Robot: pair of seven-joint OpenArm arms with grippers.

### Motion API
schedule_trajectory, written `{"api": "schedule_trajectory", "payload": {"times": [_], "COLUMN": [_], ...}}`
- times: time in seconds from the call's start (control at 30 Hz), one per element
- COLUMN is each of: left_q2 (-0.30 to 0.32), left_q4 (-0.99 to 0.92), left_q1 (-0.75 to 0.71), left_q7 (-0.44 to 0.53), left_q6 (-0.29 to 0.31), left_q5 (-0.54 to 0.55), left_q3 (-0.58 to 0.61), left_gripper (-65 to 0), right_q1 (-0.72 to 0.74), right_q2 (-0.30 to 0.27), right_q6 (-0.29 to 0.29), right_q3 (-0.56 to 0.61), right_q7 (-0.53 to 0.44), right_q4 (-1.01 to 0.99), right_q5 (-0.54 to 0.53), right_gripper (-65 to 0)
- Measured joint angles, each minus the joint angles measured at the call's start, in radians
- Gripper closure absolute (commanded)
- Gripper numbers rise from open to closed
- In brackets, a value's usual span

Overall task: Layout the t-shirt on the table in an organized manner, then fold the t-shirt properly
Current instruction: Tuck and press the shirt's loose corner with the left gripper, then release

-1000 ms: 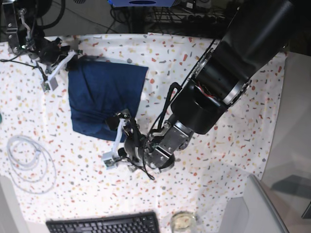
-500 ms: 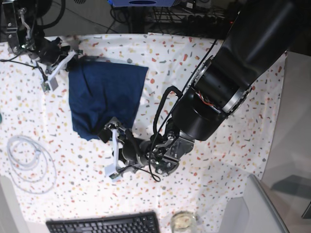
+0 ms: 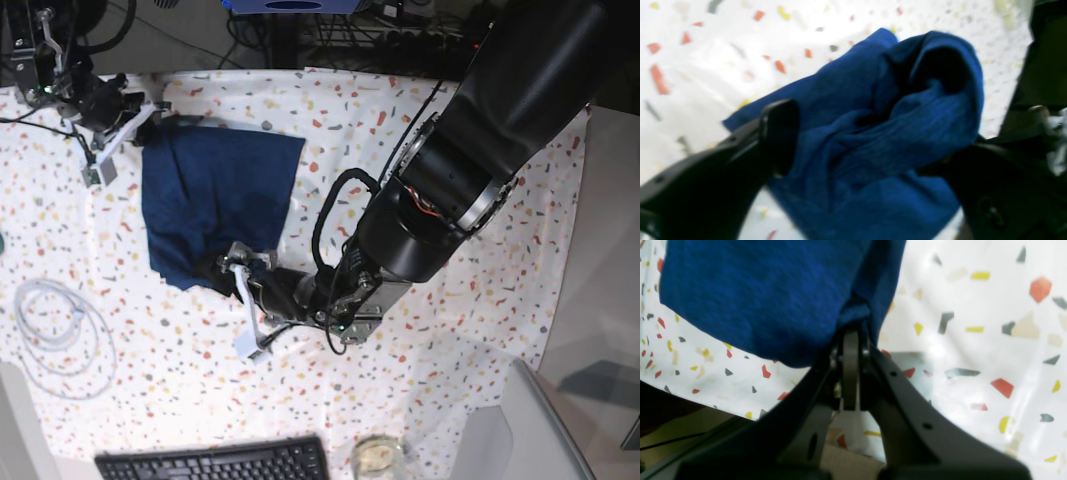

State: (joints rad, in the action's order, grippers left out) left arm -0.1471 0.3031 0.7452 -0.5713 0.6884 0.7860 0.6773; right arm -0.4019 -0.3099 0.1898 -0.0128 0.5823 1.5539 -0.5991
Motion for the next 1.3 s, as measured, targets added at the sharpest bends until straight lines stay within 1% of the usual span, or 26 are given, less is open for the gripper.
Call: {"api": "schedule_trajectory", "payload": {"times": [0.07, 0.17, 0.23, 0.33, 0.37, 0.47, 0.57, 0.6, 0.67, 0.7, 0.8, 0.83, 0.93, 1.0, 1.13, 1.27, 1.3], "left_q2": [-0.002, -0.001, 0.0, 0.002, 0.003, 0.003, 0.0, 0.0, 0.002, 0.003, 0.006, 0.007, 0.008, 0.007, -0.005, 0.052, 0.061], "left_q4": [-0.001, -0.001, -0.005, -0.009, -0.003, 0.039, 0.078, 0.09, 0.125, 0.144, 0.154, 0.159, 0.176, 0.208, 0.234, 0.404, 0.444], "left_q1": [0.0, -0.004, -0.01, -0.016, -0.017, -0.031, -0.066, -0.066, -0.057, -0.052, -0.048, -0.041, -0.026, -0.052, -0.046, -0.056, -0.058], "left_q7": [-0.027, -0.085, -0.138, -0.203, -0.219, -0.23, -0.237, -0.27, -0.324, -0.342, -0.338, -0.344, -0.467, -0.473, -0.557, -0.56, -0.563], "left_q6": [0.0, 0.0, 0.0, -0.002, -0.003, -0.004, -0.018, -0.034, -0.065, -0.068, -0.067, -0.068, -0.072, -0.071, -0.067, -0.062, -0.07], "left_q5": [0.037, 0.038, 0.047, 0.13, 0.127, 0.047, 0.048, 0.046, 0.005, -0.011, 0.052, 0.05, -0.003, 0.009, 0.007, 0.011, 0.006], "left_q3": [0.006, 0.009, -0.011, -0.068, -0.065, -0.001, 0.017, 0.027, 0.058, 0.064, -0.032, -0.028, 0.049, 0.035, 0.037, -0.043, -0.055], "left_gripper": [-51.2, -51.0, -51.0, -51.0, -51.0, -51.0, -51.0, -51.0, -51.0, -51.0, -51.0, -51.0, -51.0, -51.0, -50.8, -50.8, -50.8], "right_q1": [0.002, -0.002, -0.019, -0.029, -0.029, -0.026, -0.029, -0.034, -0.043, -0.046, -0.042, -0.043, -0.045, -0.045, -0.045, -0.045, -0.045], "right_q2": [0.0, 0.002, 0.002, 0.003, 0.003, 0.003, 0.002, 0.003, 0.004, 0.003, 0.002, 0.003, 0.004, 0.005, 0.003, 0.004, 0.006], "right_q6": [-0.003, -0.008, -0.009, -0.008, -0.008, -0.009, -0.009, -0.009, -0.009, -0.01, -0.01, -0.011, -0.01, -0.01, -0.01, -0.01, -0.01], "right_q3": [0.002, 0.002, 0.0, 0.0, 0.0, 0.0, 0.0, -0.005, -0.024, -0.029, -0.032, -0.032, -0.032, -0.032, -0.032, -0.05, -0.059], "right_q7": [0.0, 0.001, -0.003, 0.002, 0.001, -0.004, -0.004, -0.003, -0.003, -0.002, -0.004, -0.004, -0.003, -0.003, -0.003, -0.006, -0.006], "right_q4": [0.0, 0.013, 0.04, 0.063, 0.064, 0.069, 0.069, 0.069, 0.069, 0.069, 0.069, 0.069, 0.069, 0.069, 0.069, 0.07, 0.07], "right_q5": [0.0, 0.001, 0.0, -0.002, -0.003, -0.003, -0.003, -0.003, -0.003, -0.001, -0.002, -0.003, -0.003, -0.003, -0.003, -0.004, -0.002], "right_gripper": [0.0, 0.0, 0.0, 0.0, 0.0, 0.0, 0.0, 0.0, -0.2, -0.2, -0.2, -0.2, -0.2, -0.2, -0.2, -0.2, -0.2]}}
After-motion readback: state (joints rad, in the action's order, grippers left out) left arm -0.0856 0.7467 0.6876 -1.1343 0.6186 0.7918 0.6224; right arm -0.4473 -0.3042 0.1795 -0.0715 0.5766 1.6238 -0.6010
